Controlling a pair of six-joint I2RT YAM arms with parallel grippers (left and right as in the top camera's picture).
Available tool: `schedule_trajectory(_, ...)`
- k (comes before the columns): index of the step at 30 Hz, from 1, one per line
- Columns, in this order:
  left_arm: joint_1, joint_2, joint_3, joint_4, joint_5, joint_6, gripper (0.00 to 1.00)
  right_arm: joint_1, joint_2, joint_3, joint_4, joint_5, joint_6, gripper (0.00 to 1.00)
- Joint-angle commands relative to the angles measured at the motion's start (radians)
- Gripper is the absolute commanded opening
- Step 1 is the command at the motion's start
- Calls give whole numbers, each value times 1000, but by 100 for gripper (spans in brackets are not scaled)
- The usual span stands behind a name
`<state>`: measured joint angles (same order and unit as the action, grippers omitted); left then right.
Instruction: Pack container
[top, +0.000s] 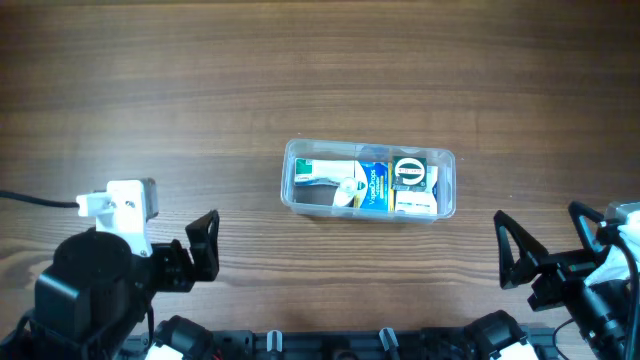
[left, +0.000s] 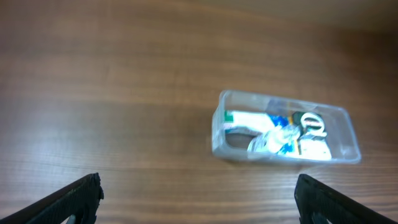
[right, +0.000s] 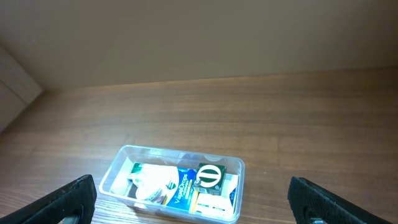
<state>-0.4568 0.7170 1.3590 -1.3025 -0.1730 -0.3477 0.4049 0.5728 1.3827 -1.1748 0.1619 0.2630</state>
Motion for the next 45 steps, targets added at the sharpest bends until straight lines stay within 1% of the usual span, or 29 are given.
schedule_trajectory(1, -1, 3, 0, 55, 23, 92, 100, 3, -1, 3, 2, 14, -8, 100)
schedule_trajectory(3, 14, -6, -1, 71, 23, 110, 100, 3, -1, 3, 2, 14, -8, 100)
schedule_trajectory(5, 70, -14, -6, 87, 40, 145, 100, 3, -1, 3, 2, 14, -8, 100)
schedule_trajectory(6, 145, -27, -22, 116, 116, 234, 100, 3, -1, 3, 2, 14, -8, 100)
schedule_trajectory(7, 196, -38, -37, 135, 185, 289, 100, 3, -1, 3, 2, 14, -8, 100)
schedule_trajectory(10, 322, -85, -94, 192, 357, 410, 100, 3, -1, 3, 2, 14, -8, 100)
schedule_trajectory(11, 357, -107, -124, 215, 402, 431, 100, 3, -1, 3, 2, 14, -8, 100)
schedule_trajectory(14, 426, -205, -253, 293, 441, 430, 100, 3, -1, 3, 2, 14, -8, 100)
schedule_trajectory(20, 442, -416, -566, 457, 464, 416, 100, 3, -1, 3, 2, 14, -8, 100)
schedule_trajectory(24, 442, -502, -777, 618, 538, 415, 100, 3, -1, 3, 2, 14, -8, 100)
schedule_trajectory(27, 442, -517, -879, 693, 562, 414, 100, 3, -1, 3, 2, 14, -8, 100)
schedule_trajectory(29, 442, -521, -922, 718, 574, 415, 100, 3, -1, 3, 2, 14, -8, 100)
schedule_trajectory(35, 441, -537, -996, 732, 573, 415, 100, 3, -1, 3, 2, 14, -8, 100)
schedule_trajectory(43, 429, -705, -1085, 765, 581, 415, 100, 3, -1, 3, 2, 14, -8, 100)
schedule_trajectory(45, 428, -715, -1110, 774, 586, 415, 100, 3, -1, 3, 2, 14, -8, 100)
